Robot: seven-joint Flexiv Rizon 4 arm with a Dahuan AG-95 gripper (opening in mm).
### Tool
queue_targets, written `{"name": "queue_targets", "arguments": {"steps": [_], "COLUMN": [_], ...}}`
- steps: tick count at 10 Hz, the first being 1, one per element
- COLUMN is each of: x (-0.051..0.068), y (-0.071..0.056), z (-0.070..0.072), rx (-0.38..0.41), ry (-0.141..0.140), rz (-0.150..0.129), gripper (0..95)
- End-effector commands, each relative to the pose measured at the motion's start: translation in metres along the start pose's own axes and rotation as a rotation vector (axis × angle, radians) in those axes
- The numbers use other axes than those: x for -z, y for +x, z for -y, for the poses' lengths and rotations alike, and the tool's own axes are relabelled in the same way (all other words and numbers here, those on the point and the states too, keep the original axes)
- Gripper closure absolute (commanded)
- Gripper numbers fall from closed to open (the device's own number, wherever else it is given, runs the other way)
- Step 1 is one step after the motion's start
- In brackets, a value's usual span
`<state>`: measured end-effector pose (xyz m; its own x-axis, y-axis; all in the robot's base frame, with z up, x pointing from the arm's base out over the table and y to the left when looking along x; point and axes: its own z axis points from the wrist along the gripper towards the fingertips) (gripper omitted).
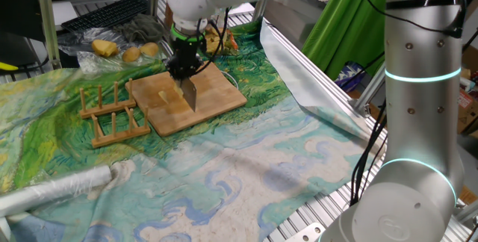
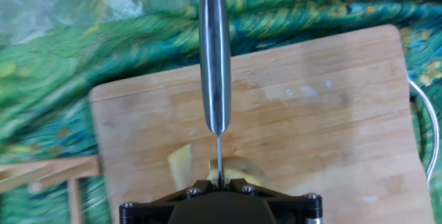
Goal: Chop the potatoes
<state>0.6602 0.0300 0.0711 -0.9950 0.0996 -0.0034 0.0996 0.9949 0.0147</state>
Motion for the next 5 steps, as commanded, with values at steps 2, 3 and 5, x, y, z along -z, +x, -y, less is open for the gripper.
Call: {"name": "queue_targets", "arguments": {"steps": [2, 3, 5], "x": [0.0011, 0.0011, 0.001], "y": [-0.0018, -0.0017, -0.0018], "z": [0.0004, 0.0004, 0.0005], "rx": [0.002, 0.002, 0.001], "ry": [0.001, 0.0, -0.001], "rz": [0.003, 0.004, 0.008], "gripper": [95.0, 95.0, 95.0]}}
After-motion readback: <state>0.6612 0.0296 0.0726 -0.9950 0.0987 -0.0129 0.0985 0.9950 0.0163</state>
